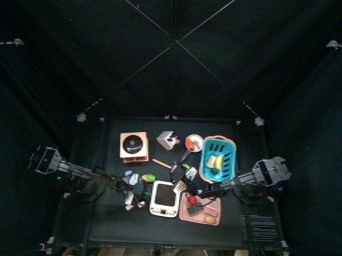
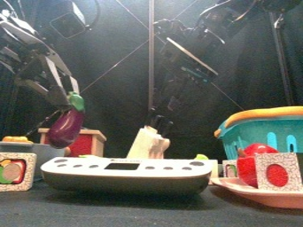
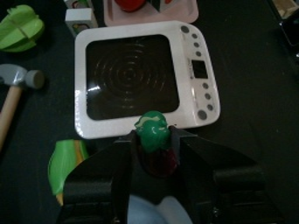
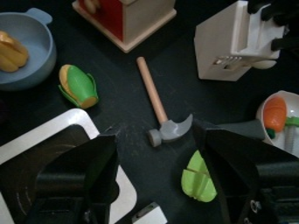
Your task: Place eggplant on stove
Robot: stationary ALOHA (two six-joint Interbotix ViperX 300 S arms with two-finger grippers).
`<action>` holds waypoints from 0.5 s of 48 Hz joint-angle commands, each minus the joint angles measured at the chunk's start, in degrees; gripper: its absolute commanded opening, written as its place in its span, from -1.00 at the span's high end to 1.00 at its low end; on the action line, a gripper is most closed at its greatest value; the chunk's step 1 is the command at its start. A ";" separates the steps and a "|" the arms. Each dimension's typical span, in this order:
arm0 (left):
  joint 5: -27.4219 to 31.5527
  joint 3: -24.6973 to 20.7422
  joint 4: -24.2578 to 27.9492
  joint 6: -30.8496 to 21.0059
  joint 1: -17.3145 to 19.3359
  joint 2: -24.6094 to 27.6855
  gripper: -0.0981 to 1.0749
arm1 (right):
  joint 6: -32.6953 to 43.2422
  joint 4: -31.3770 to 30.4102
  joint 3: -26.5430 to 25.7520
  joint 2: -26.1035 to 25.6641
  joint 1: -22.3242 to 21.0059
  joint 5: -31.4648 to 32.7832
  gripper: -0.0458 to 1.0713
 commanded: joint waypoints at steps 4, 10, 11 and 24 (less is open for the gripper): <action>-0.53 -4.57 -0.09 0.00 0.00 4.48 -0.45 | 0.09 0.44 -0.53 -2.37 0.53 1.05 -0.76; -0.88 -5.80 0.18 0.00 0.26 6.42 -0.45 | 0.09 0.44 -0.53 -2.20 0.53 1.32 -0.76; -0.88 -6.06 0.18 0.00 0.26 6.68 -0.45 | 0.09 0.44 -0.53 -2.20 0.62 1.23 -0.76; -1.05 -8.61 1.41 0.00 1.76 7.38 -0.45 | 0.09 0.53 -0.44 -2.02 0.53 1.32 -0.76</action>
